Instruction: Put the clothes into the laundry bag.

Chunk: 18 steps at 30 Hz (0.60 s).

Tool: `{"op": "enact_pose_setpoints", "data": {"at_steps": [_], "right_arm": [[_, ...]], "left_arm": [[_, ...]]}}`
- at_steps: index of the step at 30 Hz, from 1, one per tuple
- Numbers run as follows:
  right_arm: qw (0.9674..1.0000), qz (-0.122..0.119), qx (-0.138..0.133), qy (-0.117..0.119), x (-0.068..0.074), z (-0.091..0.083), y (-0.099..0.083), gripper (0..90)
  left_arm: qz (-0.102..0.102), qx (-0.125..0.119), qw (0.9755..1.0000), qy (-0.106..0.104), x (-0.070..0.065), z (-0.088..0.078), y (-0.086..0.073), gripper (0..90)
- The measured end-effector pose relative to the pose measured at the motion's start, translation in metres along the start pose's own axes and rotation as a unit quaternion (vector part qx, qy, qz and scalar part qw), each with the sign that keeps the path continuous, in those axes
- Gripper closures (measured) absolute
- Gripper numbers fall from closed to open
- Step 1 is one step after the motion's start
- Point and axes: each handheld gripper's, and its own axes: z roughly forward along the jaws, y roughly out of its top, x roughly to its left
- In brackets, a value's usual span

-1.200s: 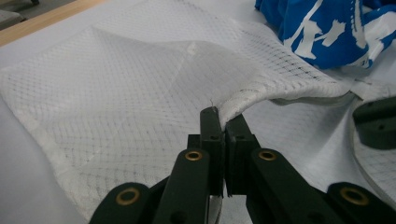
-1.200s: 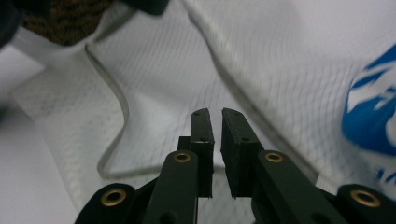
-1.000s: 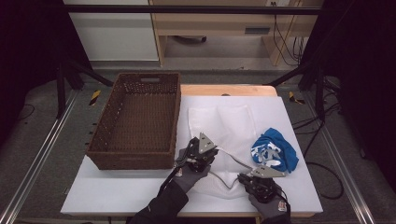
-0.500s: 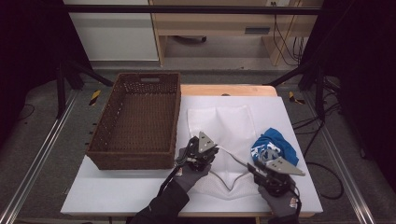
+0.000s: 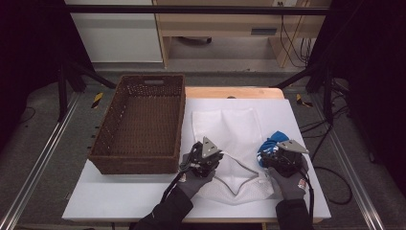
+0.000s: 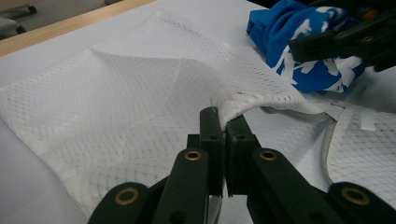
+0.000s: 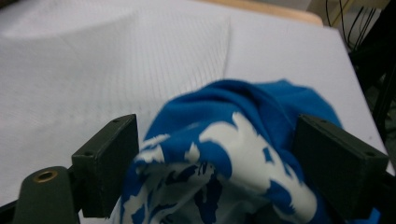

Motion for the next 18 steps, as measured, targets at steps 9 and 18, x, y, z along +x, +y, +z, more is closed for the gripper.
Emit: {"op": "enact_pose_setpoints", "data": {"at_steps": [9, 18], "right_arm": [[0.9989, 0.047, 0.004, 0.003, -0.018, -0.011, -0.007, 83.8], [0.9935, 0.034, -0.088, 0.065, -0.021, -0.070, 0.003, 84.6]], "left_arm": [[-0.006, 0.003, 0.9999, -0.009, 0.002, 0.000, 0.000, 87.4], [-0.016, 0.009, 0.9998, -0.009, 0.000, 0.003, 0.003, 87.5]]}}
